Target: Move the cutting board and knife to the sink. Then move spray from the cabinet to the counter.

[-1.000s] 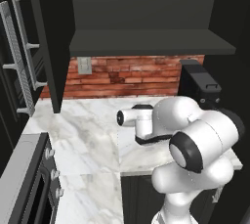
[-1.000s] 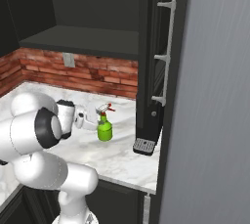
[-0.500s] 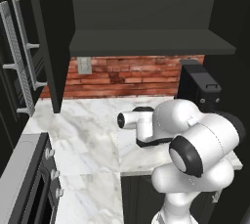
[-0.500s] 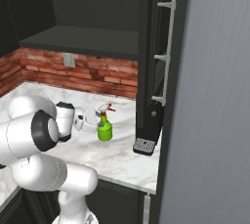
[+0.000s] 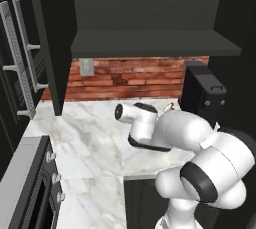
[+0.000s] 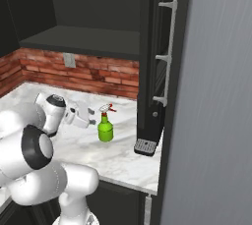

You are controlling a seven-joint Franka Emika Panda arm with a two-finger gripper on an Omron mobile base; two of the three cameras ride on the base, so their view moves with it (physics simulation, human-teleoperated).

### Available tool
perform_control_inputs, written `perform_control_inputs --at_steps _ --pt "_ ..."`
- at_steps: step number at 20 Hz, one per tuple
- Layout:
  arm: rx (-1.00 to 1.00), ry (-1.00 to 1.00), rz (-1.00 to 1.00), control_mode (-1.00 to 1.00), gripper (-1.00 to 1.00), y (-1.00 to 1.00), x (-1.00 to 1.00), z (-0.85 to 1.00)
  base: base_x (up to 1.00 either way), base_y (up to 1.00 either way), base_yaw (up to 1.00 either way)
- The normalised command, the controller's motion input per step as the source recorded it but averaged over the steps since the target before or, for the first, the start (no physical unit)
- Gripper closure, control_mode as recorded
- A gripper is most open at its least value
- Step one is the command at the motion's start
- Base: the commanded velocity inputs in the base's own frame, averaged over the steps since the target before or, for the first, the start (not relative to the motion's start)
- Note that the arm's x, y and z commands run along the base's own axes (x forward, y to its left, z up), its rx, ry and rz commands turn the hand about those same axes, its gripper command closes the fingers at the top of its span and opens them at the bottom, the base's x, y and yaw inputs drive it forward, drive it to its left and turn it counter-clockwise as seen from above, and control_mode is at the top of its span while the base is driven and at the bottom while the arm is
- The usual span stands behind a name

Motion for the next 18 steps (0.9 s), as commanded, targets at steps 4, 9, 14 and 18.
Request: perform_control_inputs --at_steps 4,9,14,18 --pt "0.26 0.06 0.00 -1.00 -1.00 0.00 -0.70 0.78 0.00 0.00 0.00" --pt "0.19 0.08 0.07 -1.00 -1.00 0.00 -0.74 0.50 0.00 0.00 0.00" --pt "0.25 0.24 0.17 -1.00 -1.00 -0.02 -0.58 0.55 0.00 0.00 0.00" --pt "0.37 0.31 0.18 -1.00 -1.00 0.00 -0.37 0.21 0.00 0.00 0.00"
